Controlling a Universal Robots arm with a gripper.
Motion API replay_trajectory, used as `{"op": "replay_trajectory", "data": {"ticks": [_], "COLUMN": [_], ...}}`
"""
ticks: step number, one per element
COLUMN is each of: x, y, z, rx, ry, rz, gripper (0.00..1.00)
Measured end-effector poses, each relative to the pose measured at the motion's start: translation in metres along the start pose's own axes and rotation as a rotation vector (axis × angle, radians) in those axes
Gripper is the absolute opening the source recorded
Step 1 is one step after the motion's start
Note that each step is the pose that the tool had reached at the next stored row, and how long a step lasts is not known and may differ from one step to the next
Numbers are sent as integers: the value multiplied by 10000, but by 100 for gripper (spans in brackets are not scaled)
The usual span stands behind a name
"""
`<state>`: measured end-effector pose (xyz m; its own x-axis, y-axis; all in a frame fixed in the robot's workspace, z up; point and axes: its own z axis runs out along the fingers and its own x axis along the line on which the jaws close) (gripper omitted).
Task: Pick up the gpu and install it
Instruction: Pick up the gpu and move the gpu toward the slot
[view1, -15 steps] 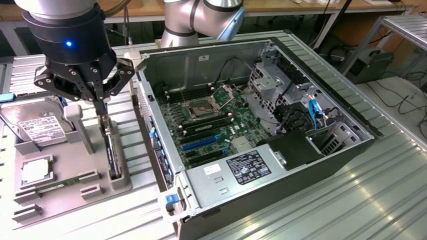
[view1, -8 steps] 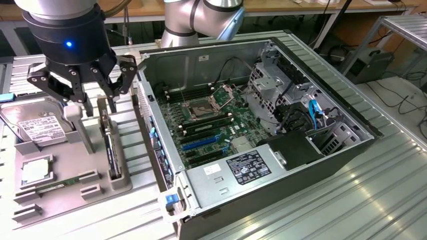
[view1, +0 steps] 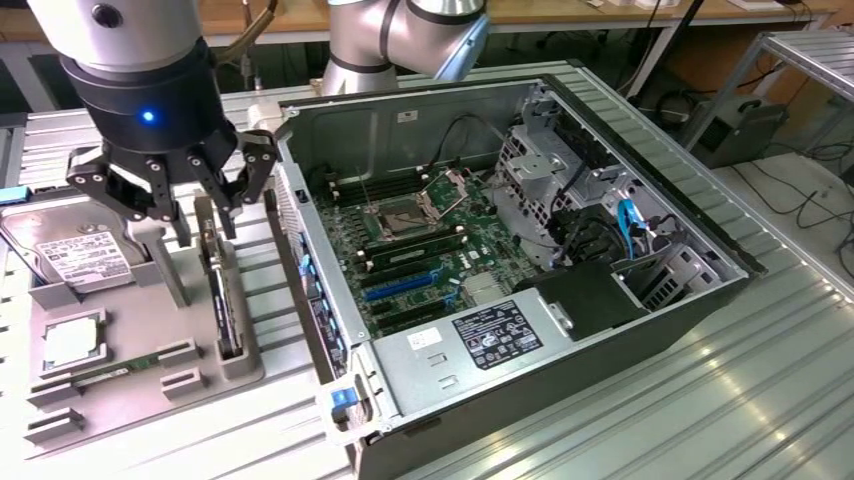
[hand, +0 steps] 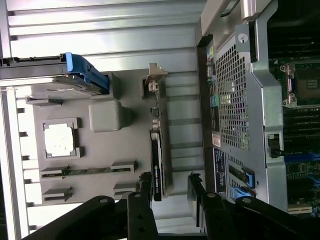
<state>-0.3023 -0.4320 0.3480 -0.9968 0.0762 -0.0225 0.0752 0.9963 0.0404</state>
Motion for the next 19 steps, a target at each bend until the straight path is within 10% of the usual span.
{"op": "replay_trajectory", "data": {"ticks": [19], "x": [49], "y": [-20], "z": [373], "rx": [4], "ry": [59], "rz": [2], "gripper": [42]}}
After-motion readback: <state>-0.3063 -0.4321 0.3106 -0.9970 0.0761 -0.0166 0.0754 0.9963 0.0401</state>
